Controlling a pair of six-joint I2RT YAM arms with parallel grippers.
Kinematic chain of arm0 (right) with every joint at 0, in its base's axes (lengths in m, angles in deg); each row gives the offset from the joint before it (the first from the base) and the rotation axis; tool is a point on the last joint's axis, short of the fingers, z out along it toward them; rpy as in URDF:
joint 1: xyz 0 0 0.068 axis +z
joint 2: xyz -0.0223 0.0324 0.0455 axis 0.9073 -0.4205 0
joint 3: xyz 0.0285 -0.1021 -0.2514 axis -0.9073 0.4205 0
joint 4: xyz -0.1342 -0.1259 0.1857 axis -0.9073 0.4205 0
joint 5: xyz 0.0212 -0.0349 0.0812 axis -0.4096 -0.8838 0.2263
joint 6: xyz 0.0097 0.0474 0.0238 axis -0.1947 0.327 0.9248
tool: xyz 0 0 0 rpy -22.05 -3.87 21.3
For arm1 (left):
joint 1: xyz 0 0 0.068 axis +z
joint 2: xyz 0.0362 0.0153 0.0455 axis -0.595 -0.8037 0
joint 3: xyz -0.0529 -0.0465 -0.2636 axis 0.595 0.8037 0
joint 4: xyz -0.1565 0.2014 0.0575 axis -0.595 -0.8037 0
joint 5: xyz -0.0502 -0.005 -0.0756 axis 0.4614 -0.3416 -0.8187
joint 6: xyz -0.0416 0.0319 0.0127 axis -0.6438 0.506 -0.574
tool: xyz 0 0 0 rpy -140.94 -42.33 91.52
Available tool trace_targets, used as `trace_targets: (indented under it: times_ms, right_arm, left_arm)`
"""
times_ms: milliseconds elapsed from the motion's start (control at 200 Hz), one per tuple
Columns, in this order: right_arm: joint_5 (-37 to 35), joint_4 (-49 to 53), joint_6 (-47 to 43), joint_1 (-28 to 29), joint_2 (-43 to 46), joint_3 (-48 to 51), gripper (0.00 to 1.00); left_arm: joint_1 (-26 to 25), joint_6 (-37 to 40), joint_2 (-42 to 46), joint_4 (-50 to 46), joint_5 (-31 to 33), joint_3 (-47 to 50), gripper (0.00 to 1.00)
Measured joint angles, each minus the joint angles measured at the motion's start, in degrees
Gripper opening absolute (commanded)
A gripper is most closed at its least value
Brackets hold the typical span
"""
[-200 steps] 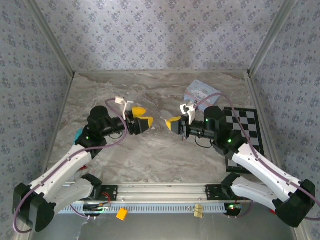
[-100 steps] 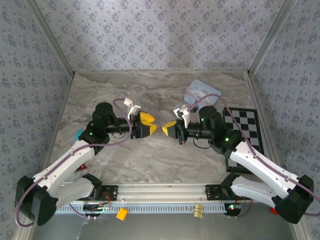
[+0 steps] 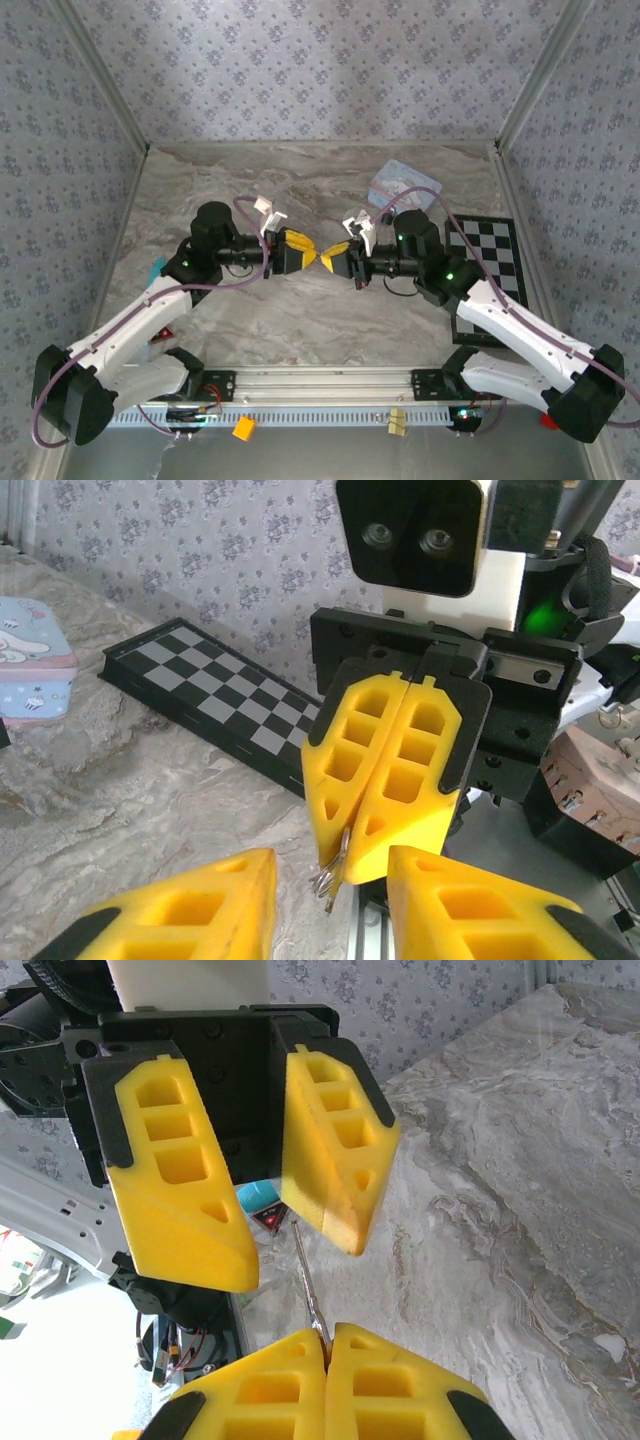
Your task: Unlock the padlock with the key
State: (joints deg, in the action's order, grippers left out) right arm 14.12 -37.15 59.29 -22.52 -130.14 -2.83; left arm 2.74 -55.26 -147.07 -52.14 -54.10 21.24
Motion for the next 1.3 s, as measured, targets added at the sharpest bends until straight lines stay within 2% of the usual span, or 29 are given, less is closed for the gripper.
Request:
trace_targets:
  times_ms: [175, 525, 655, 720, 860, 934, 1079, 1299]
  right_arm:
    - [0.00, -0.02, 0.00, 0.13, 0.00, 0.00, 0.00]
    - [0.15, -0.04, -0.02, 0.31, -0.13, 0.00, 0.00]
    - [-0.04, -0.11, 0.22, 0.28, -0.15, 0.00, 0.20]
    - [0.00, -0.87, 0.55, 0.02, -0.09, 0.15, 0.28]
    - [0.24, -7.98, 3.98, -1.75, 2.10, 4.24, 0.54]
    - [0.15, -14.53, 6.34, -2.27, 3.41, 8.33, 0.59]
    - [-0.02, -26.21, 10.58, -2.23, 3.74, 15.30, 0.60]
    - [0.02, -36.26, 12.98, -1.22, 3.74, 17.79, 0.60]
  left_arm:
    - [-0.37, 0.61, -0.02, -1.22, -0.22, -0.24, 0.25]
    - [-0.52, 1.20, -0.26, -2.80, -0.20, -1.18, 0.07]
    - [-0.72, 1.40, -0.26, -2.80, -0.11, -1.18, 0.00]
    - [-0.90, 1.38, -0.26, -2.82, 0.07, -1.25, 0.00]
    - [-1.22, 1.36, -0.26, -2.84, 0.85, -1.29, 0.00]
    - [-1.22, 1.36, -0.26, -3.19, 1.44, -1.33, 0.00]
    - [-1.27, 1.36, -0.26, -4.61, 2.54, -1.88, 0.00]
    - [-1.29, 1.38, -0.20, -5.64, 3.10, -2.54, 0.00]
